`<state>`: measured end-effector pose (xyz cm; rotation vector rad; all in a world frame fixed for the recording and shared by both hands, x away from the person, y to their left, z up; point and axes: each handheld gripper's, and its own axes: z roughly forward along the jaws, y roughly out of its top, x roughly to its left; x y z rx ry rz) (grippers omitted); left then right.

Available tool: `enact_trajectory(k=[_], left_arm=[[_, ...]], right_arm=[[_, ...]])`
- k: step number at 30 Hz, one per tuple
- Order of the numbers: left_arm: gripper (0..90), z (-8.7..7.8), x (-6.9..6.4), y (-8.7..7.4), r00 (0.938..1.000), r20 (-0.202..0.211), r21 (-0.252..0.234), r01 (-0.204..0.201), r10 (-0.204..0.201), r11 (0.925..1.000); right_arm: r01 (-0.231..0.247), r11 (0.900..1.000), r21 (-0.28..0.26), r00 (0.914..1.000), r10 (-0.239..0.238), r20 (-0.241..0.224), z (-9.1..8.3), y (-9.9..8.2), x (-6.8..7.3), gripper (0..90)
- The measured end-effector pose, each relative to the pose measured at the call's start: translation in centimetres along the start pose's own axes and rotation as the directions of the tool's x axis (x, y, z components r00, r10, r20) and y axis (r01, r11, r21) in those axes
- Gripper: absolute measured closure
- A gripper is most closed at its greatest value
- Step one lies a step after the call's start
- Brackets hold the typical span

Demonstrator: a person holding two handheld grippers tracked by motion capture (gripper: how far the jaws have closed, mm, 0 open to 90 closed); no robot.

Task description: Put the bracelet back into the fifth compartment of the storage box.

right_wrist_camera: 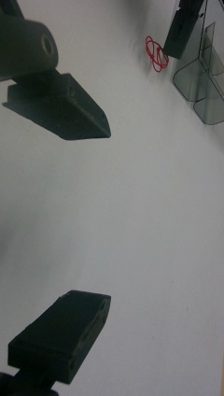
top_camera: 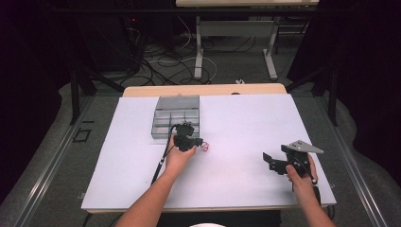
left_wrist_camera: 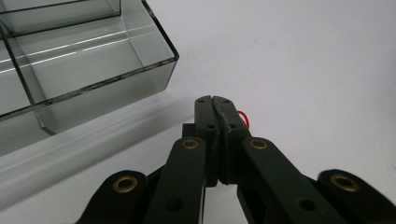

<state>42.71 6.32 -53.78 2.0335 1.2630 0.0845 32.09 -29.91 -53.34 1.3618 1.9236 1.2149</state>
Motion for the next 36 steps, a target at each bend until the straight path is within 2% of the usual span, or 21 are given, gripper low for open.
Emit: enact_trajectory(k=[2,7,11,22,29,35,36], left_arm=[[90.0,-0.3,-0.1,0.0,0.9999,-0.002,-0.009,0.013,-0.013,0.9999],[90.0,-0.8,0.1,0.1,1.0000,-0.003,-0.023,0.008,-0.008,0.9997],[90.0,-1.2,0.2,0.2,0.9997,-0.009,-0.042,0.024,-0.024,0.9988],[90.0,-2.2,0.8,0.4,0.9988,-0.012,-0.063,0.047,-0.048,0.9969],[90.0,-2.9,1.2,0.5,0.9974,-0.012,-0.094,0.069,-0.070,0.9932],[90.0,-3.6,1.7,0.6,0.9959,-0.005,-0.096,0.090,-0.091,0.9913],[90.0,-3.6,1.7,0.6,0.9958,-0.011,-0.109,0.090,-0.091,0.9900]], right_arm=[[-0.005,1.0000,0.003,1.0000,0.005,-0.001,0.0,0.0,0.1,15.5],[-0.005,1.0000,0.003,1.0000,0.005,-0.004,0.0,0.0,0.1,15.5],[-0.005,1.0000,0.003,1.0000,0.005,-0.004,0.0,0.0,0.1,15.5],[-0.001,1.0000,0.007,1.0000,0.001,0.000,0.0,0.0,0.1,15.5],[0.001,1.0000,-0.001,1.0000,-0.001,0.000,0.1,-0.1,0.1,15.5],[0.002,1.0000,0.000,1.0000,-0.002,-0.001,0.1,0.0,0.1,15.5],[-0.002,1.0000,0.001,1.0000,0.002,-0.001,0.1,-0.1,0.2,15.5]])
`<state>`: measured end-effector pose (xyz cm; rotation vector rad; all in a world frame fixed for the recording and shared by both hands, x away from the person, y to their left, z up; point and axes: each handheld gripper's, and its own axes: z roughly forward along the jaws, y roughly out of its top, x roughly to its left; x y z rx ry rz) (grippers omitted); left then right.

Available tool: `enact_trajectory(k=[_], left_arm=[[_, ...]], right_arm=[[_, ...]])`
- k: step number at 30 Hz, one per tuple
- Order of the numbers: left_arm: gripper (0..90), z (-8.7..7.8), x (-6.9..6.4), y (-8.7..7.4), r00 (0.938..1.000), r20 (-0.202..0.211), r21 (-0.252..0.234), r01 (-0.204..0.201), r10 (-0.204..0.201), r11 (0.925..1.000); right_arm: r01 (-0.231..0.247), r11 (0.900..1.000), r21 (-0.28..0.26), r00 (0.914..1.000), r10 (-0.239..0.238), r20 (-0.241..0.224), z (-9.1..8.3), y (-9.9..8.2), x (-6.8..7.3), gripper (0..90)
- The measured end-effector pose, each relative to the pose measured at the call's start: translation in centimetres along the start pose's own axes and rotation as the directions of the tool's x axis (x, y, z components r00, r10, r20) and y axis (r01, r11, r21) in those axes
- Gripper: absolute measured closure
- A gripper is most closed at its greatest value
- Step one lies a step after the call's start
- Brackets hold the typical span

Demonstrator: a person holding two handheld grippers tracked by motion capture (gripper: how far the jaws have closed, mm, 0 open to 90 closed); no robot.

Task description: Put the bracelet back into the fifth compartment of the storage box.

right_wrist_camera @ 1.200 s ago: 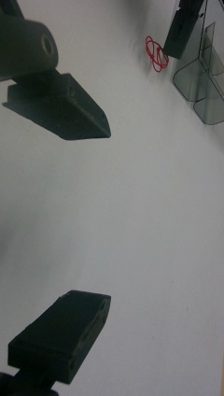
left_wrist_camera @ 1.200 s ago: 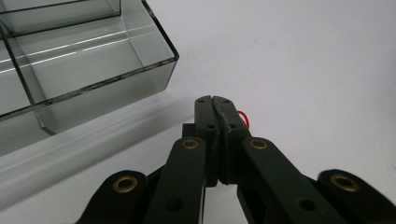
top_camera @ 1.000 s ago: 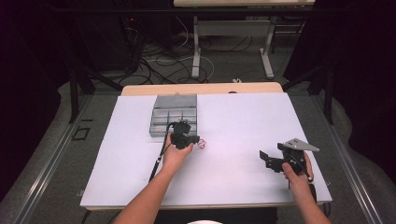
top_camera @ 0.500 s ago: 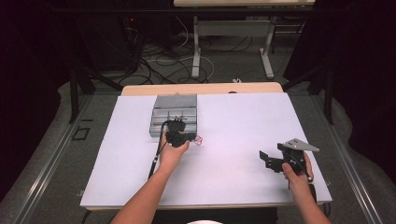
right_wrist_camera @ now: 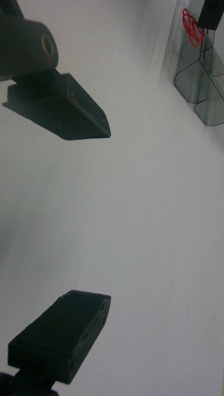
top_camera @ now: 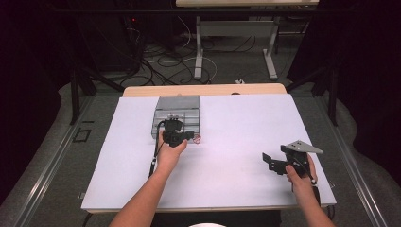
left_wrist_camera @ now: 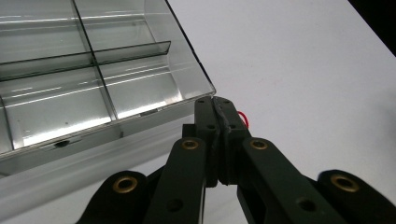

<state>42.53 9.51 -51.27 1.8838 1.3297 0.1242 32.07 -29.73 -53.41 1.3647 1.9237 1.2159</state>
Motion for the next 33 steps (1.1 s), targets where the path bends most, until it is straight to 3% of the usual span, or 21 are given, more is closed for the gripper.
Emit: enact_trajectory(k=[33], left_arm=[[90.0,-3.0,0.9,1.0,0.9992,-0.038,-0.053,0.012,-0.014,0.9985]], right_arm=[[0.007,1.0000,-0.002,0.9999,-0.007,-0.010,-0.1,0.0,0.0,15.5]])
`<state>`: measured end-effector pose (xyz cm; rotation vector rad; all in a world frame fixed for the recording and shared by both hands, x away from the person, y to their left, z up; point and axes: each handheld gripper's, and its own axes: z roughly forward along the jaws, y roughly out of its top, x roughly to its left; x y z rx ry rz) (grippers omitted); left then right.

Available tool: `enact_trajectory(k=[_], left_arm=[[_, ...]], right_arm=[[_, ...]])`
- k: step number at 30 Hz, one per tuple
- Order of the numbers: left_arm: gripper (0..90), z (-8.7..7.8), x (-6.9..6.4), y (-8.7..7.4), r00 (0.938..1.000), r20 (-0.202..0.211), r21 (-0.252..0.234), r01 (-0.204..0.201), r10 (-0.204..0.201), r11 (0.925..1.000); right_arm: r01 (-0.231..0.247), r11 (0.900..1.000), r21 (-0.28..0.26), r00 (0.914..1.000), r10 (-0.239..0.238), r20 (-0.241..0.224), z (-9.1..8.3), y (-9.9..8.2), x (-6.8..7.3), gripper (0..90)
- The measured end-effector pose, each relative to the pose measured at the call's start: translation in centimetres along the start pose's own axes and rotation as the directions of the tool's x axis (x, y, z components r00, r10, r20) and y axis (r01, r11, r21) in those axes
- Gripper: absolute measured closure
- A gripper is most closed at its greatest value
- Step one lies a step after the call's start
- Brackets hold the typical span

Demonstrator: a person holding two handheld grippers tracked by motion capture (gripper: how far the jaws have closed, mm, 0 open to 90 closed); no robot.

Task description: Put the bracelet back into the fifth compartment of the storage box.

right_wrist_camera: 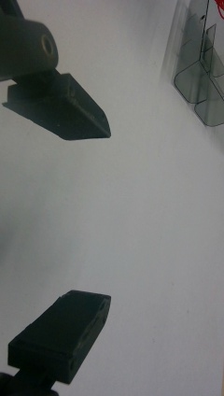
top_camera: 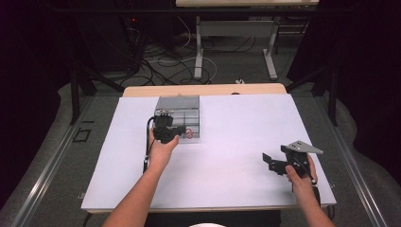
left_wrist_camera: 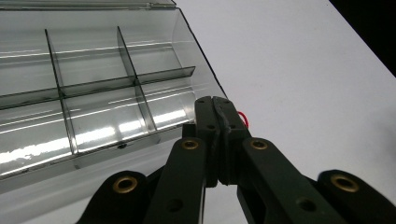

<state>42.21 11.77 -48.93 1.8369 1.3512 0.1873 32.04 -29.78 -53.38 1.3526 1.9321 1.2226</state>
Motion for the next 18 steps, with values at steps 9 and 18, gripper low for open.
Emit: enact_trajectory(k=[9,18], left_arm=[[90.0,-0.2,0.4,0.6,0.9999,-0.008,0.005,0.012,-0.012,0.9999],[90.0,-0.1,1.0,1.3,0.9994,-0.023,0.021,0.025,-0.025,0.9995]], right_arm=[[-0.011,0.9999,0.005,0.9999,0.011,0.004,0.0,0.0,0.1,15.5],[-0.011,0.9999,0.005,0.9999,0.011,0.004,-0.1,0.0,0.1,15.5]])
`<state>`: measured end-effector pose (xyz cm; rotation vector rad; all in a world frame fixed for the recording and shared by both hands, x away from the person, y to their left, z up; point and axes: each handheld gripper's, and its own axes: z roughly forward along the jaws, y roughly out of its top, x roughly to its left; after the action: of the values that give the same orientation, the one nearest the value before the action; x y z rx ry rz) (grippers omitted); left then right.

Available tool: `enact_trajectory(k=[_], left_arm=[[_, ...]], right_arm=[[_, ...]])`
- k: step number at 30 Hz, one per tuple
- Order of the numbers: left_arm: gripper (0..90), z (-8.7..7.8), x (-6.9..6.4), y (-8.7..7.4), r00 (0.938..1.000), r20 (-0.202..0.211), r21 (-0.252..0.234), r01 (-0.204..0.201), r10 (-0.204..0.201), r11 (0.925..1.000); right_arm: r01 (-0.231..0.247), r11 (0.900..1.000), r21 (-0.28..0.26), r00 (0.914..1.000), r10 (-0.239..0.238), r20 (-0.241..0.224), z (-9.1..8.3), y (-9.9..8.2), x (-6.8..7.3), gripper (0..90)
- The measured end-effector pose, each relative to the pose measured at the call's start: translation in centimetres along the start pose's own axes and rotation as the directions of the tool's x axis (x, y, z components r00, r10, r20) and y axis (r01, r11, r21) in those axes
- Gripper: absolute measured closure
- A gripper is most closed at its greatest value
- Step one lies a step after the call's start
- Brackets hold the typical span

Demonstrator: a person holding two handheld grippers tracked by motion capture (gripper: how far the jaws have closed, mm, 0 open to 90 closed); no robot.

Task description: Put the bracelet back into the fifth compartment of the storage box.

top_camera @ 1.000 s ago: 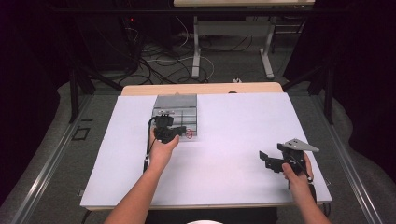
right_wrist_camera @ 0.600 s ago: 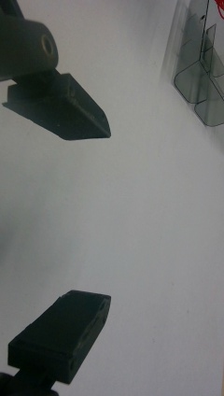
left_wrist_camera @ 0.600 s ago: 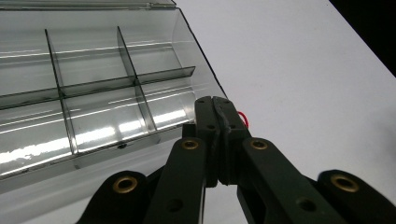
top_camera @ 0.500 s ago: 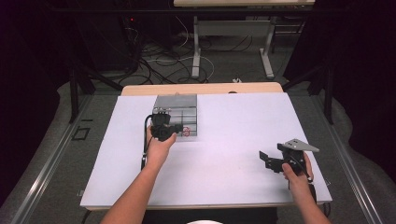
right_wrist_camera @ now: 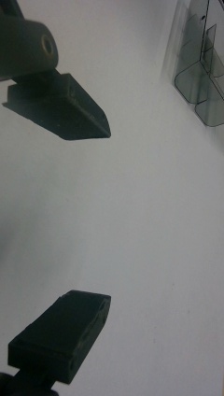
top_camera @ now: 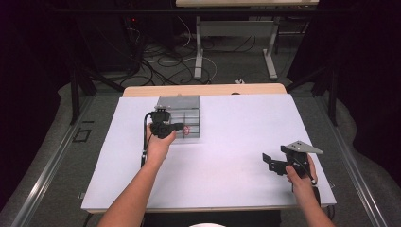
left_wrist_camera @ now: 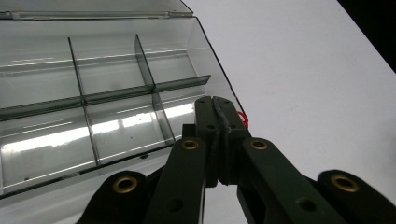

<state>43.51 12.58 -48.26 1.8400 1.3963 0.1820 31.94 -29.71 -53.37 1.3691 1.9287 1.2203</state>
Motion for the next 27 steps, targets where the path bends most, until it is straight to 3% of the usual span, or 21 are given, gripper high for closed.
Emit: enact_trajectory(k=[8,16,27], left_arm=[[90.0,0.1,0.5,0.6,0.9998,-0.019,0.003,0.012,-0.012,0.9999],[90.0,0.7,1.4,0.8,0.9977,-0.054,0.009,0.042,-0.041,0.9991],[90.0,1.4,2.2,1.0,0.9939,-0.073,0.014,0.084,-0.083,0.9964]], right_arm=[[0.009,1.0000,0.000,1.0000,-0.009,-0.001,0.1,0.0,0.0,15.5],[0.009,1.0000,-0.001,1.0000,-0.009,0.004,0.2,-0.1,0.0,15.5],[-0.001,1.0000,0.007,1.0000,0.001,-0.006,0.2,-0.1,0.0,15.5]])
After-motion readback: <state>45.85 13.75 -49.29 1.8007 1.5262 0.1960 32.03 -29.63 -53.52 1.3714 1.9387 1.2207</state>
